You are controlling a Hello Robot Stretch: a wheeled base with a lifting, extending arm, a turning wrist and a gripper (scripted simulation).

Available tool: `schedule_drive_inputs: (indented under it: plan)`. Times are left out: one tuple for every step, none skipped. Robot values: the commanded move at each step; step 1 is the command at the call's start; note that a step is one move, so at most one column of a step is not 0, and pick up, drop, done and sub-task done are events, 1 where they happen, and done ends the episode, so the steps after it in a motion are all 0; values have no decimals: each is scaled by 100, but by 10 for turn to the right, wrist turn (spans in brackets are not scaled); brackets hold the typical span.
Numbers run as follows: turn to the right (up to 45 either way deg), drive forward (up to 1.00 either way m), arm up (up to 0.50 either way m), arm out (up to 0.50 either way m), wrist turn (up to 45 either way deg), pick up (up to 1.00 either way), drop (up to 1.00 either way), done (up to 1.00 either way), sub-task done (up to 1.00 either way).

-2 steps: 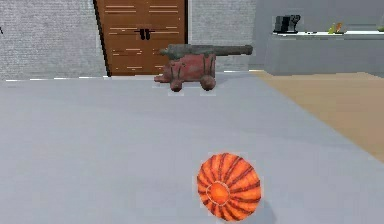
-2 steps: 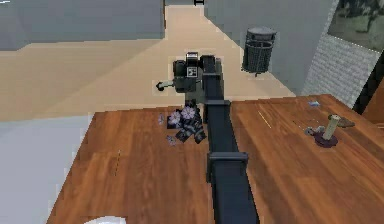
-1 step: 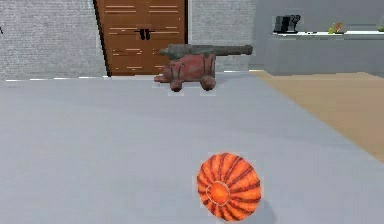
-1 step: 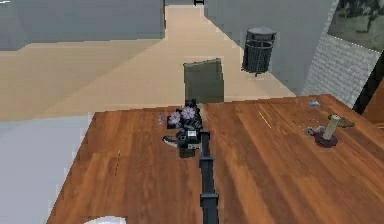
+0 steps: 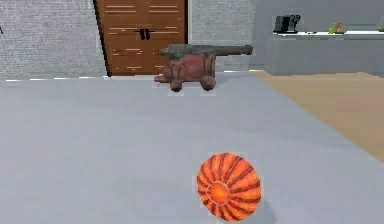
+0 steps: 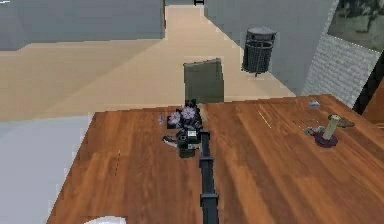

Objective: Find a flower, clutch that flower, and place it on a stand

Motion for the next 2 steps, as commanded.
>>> schedule_drive_inputs:
  plan:
    - [0,0,10,0,0,0,0,0,0]
    - [0,0,28,0,0,0,0,0,0]
